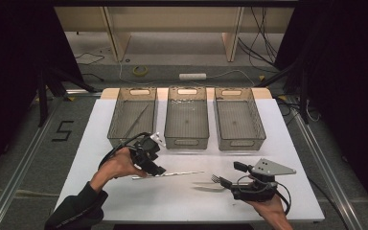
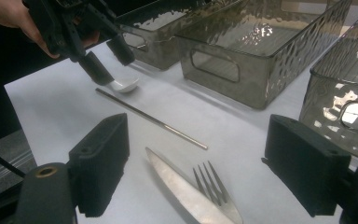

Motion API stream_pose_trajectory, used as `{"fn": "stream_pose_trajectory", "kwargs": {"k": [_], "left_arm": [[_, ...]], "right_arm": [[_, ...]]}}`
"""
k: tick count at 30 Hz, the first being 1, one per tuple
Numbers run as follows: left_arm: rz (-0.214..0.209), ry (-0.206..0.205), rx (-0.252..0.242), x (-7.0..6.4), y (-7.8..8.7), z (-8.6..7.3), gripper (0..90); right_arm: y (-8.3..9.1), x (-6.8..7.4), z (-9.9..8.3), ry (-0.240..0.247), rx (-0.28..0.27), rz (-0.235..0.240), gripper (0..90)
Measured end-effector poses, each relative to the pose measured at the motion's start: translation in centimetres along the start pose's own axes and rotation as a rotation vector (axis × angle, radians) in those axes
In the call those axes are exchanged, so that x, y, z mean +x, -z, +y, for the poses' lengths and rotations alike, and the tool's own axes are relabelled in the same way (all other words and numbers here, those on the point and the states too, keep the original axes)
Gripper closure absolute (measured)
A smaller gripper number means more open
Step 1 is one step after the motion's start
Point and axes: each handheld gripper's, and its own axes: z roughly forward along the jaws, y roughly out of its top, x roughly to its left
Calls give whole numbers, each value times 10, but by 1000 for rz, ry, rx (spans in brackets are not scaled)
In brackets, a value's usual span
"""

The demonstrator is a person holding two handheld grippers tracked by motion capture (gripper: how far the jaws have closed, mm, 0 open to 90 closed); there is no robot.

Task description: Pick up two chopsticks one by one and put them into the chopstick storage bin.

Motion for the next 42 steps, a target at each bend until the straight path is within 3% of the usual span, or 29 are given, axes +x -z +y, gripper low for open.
{"fn": "stream_pose_trajectory", "kwargs": {"k": [9, 13, 25, 28, 40, 42], "left_arm": [[-11, -16, 77, -1, -19, 0, 484], [-19, -17, 97, 0, -26, 0, 546], [-37, -35, 126, -2, -36, 2, 623], [-24, -56, 147, -2, -38, 2, 642], [3, -65, 178, -5, -46, 3, 720], [8, -84, 190, -4, -46, 4, 738]], "right_arm": [[-1, 0, 0, 1, 2, 4, 229], [-1, 0, 0, -2, 0, 7, 230], [-2, 0, 0, -3, 3, 10, 229], [-2, 0, 0, -3, 2, 11, 229], [-2, 0, 0, -2, 4, 12, 229], [-2, 0, 0, -3, 4, 13, 230]]}}
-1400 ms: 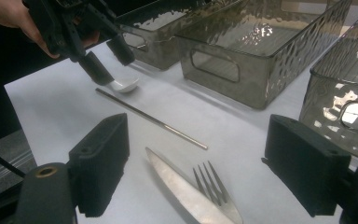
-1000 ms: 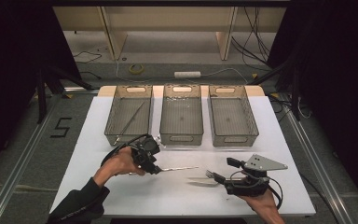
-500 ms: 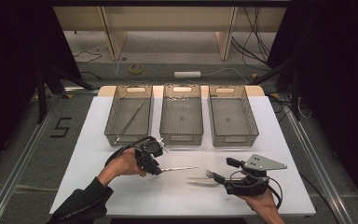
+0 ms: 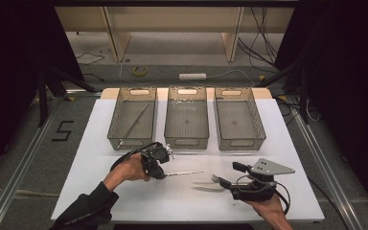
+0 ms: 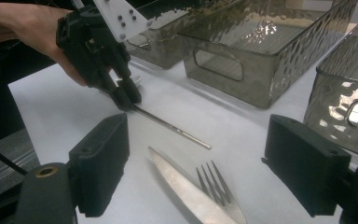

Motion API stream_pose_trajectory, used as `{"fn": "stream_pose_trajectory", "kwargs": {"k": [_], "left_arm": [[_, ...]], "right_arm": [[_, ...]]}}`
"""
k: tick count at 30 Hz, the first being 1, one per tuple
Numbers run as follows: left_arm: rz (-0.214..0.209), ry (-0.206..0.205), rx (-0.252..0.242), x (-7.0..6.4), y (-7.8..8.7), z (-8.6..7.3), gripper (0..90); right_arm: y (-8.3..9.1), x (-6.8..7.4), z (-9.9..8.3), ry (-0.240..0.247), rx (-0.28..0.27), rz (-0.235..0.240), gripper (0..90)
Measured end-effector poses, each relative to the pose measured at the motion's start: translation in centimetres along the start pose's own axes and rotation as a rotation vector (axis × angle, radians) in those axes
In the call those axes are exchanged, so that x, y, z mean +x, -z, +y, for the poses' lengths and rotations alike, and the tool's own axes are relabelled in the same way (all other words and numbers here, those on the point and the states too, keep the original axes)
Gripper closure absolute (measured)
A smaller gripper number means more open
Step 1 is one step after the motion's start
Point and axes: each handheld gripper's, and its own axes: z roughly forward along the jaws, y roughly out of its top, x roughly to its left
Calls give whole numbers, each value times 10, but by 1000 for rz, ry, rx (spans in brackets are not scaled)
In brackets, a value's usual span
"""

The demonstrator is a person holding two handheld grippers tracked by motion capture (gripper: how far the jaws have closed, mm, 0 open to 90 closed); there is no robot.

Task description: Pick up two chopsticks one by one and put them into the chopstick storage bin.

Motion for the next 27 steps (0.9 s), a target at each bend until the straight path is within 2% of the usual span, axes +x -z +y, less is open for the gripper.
{"fn": "stream_pose_trajectory", "kwargs": {"k": [21, 27], "left_arm": [[4, -84, 32, -6, 0, 2, 818], [7, -101, 23, -7, 0, 1, 844]], "right_arm": [[0, 0, 0, 2, 6, -1, 230], [0, 0, 0, 3, 6, -2, 230]]}}
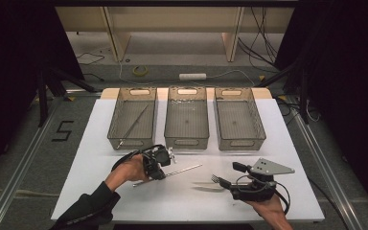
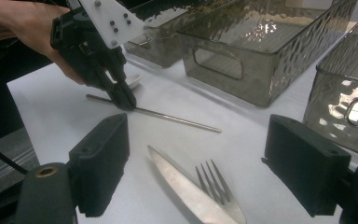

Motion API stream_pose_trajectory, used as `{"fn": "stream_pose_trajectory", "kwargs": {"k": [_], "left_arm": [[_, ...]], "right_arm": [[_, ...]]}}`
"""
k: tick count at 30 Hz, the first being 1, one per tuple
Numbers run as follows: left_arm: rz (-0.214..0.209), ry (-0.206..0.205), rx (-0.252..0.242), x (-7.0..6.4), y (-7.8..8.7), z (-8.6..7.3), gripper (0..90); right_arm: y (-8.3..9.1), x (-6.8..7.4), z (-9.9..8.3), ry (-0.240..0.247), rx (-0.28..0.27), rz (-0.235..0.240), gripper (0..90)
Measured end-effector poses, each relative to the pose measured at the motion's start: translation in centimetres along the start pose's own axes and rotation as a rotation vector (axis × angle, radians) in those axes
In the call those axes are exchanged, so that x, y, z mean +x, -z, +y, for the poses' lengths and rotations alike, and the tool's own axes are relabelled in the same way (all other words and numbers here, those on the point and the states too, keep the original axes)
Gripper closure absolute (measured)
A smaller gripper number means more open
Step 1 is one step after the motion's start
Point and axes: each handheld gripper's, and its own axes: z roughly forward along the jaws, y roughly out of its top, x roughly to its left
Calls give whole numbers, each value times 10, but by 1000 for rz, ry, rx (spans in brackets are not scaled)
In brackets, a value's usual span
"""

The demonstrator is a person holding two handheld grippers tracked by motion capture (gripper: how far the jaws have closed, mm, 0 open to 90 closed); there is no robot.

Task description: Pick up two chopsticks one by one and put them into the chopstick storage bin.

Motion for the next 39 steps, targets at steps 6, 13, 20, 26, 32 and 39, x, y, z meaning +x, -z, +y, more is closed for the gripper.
{"fn": "stream_pose_trajectory", "kwargs": {"k": [6, 13, 20, 26, 32, 39], "left_arm": [[1, -6, -2, 0, 1, -1, 847], [-4, 10, -51, 0, 8, 0, 849], [-20, 44, -157, 2, 30, -1, 848], [-21, 85, -268, 5, 51, -3, 848], [12, 121, -344, 10, 68, -5, 848], [59, 161, -413, 18, 83, -10, 848]], "right_arm": [[0, 0, 0, -1, -4, 0, 231], [1, -1, 0, -4, -5, -1, 231], [1, -1, 1, -5, -8, 0, 231], [2, -1, 1, -7, -9, -1, 231], [1, -1, 0, -7, -9, -2, 231], [2, -1, 0, -8, -9, -4, 231]]}}
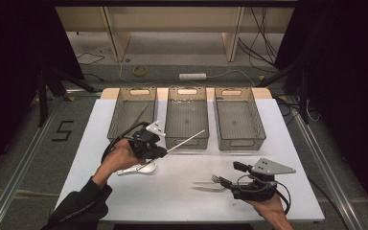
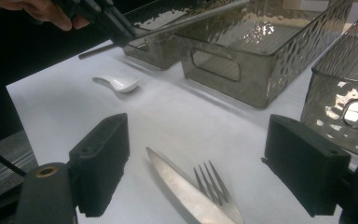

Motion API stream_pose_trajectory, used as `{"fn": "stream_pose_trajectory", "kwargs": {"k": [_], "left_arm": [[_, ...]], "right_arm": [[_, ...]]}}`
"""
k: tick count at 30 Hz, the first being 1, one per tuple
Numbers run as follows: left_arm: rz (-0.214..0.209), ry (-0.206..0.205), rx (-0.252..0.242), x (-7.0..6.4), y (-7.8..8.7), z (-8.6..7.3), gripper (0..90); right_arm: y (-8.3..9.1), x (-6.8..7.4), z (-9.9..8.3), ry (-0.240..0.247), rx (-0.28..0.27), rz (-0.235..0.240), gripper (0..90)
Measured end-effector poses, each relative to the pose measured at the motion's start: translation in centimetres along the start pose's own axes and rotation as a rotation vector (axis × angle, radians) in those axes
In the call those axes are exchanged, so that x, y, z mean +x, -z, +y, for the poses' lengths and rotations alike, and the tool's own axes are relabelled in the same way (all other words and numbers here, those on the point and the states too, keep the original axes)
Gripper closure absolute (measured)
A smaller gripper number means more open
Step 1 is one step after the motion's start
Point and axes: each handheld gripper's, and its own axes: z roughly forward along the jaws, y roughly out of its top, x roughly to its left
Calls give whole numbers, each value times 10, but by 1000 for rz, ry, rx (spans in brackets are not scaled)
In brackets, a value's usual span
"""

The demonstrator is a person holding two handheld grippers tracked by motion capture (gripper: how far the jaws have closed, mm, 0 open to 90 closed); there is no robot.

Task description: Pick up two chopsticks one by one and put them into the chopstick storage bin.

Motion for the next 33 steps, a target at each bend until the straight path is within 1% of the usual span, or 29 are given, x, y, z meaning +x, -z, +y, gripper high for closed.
{"fn": "stream_pose_trajectory", "kwargs": {"k": [2, 3, 4, 5, 6, 7, 9, 10, 11, 12, 14, 15, 16, 19, 22, 24, 25, 28, 30, 33], "left_arm": [[14, 9, -14, 2, 4, 1, 848], [29, 10, -22, 4, 6, 1, 848], [50, 23, -41, 6, 9, 1, 848], [53, 25, -42, 8, 11, 1, 848], [64, 39, -58, 10, 13, 1, 848], [85, 53, -78, 13, 16, 1, 848], [100, 68, -96, 18, 20, 0, 848], [117, 82, -112, 21, 22, 0, 848], [120, 86, -108, 25, 24, 0, 848], [135, 92, -116, 28, 26, 0, 848], [143, 115, -132, 36, 29, -2, 848], [156, 131, -145, 40, 31, -2, 848], [156, 133, -144, 43, 32, -3, 848], [180, 153, -159, 49, 35, -4, 848], [199, 166, -159, 55, 37, -5, 848], [222, 178, -162, 61, 37, -7, 848], [225, 192, -171, 65, 37, -8, 848], [241, 211, -179, 74, 38, -10, 848], [250, 232, -193, 79, 39, -11, 848], [268, 246, -208, 86, 41, -12, 848]], "right_arm": [[0, 0, 0, -2, 0, 1, 231], [0, 0, 0, -1, 1, 0, 231], [0, 0, 0, 0, 0, 0, 231], [0, 0, 0, -1, 0, 0, 231], [0, 0, 0, -1, -1, 0, 231], [0, 0, 0, -1, 0, 0, 231], [0, 0, 0, -2, 0, -1, 231], [0, -1, 0, -1, -1, -2, 231], [0, -1, 0, -1, -1, -2, 231], [0, -1, 0, -3, 0, -2, 231], [0, -1, 0, -4, 1, -3, 231], [0, -1, 0, -4, 0, -2, 231], [0, -1, 0, -4, 2, -2, 231], [-1, -1, -1, -3, 3, -2, 230], [-1, -1, -1, -7, 3, -3, 231], [-1, -1, 0, -6, 3, -2, 231], [-1, -1, -1, -4, 3, -1, 231], [-1, -1, -1, -4, 3, -1, 231], [-1, -1, -1, -10, 4, -1, 231], [-1, -2, -1, -9, 5, 0, 231]]}}
